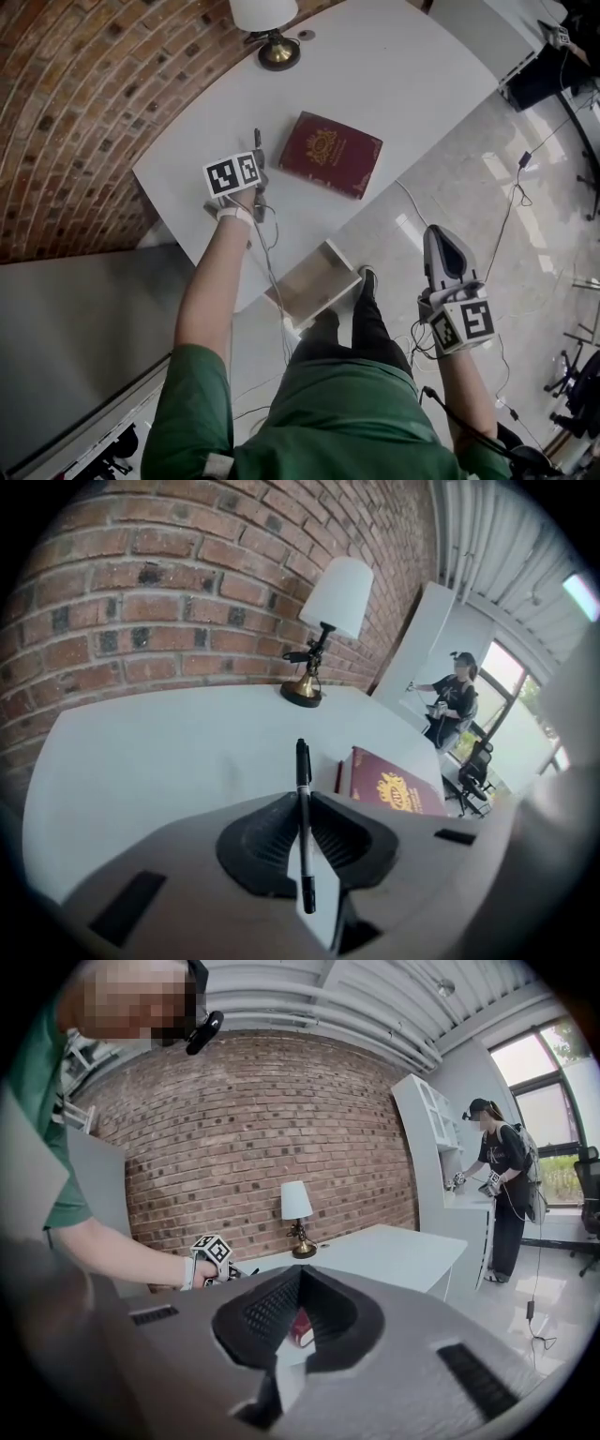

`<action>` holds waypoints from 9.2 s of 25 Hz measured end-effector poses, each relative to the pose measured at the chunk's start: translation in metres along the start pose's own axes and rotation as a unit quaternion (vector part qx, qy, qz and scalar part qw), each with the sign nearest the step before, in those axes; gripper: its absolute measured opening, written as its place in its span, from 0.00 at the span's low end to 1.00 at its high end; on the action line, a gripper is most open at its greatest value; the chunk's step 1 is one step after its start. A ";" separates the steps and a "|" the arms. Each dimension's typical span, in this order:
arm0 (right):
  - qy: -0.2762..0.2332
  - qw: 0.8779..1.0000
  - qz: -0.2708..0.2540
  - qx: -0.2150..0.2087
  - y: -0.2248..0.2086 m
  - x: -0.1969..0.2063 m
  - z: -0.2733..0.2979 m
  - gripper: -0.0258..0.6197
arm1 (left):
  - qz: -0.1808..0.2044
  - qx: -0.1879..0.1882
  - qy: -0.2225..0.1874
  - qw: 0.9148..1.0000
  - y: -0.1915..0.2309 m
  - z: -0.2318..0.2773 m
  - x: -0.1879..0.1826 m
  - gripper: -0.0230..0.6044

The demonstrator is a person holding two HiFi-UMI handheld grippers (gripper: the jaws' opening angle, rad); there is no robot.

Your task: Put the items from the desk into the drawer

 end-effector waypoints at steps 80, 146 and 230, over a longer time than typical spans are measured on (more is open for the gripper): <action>0.082 0.994 0.039 -0.051 -0.034 0.189 0.001 0.04 | 0.130 0.020 0.184 0.974 -0.003 0.100 0.412 0.10; -0.223 0.969 -0.090 -0.064 0.003 -0.186 -0.042 0.04 | 0.066 0.126 -0.329 0.934 -0.213 -0.306 0.023 0.15; -0.231 0.962 -0.121 -0.081 0.016 -0.186 -0.022 0.04 | 0.160 0.071 -0.414 0.893 -0.209 -0.347 0.007 0.13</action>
Point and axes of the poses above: the fingertips, and each gripper's own axes: z forward along the fingers, y to its left, x out of its underside, the point moved 9 cm from there along -z, backward along the fingers, and after that the axes turned 6 degrees about -z, right-handed, at the moved point
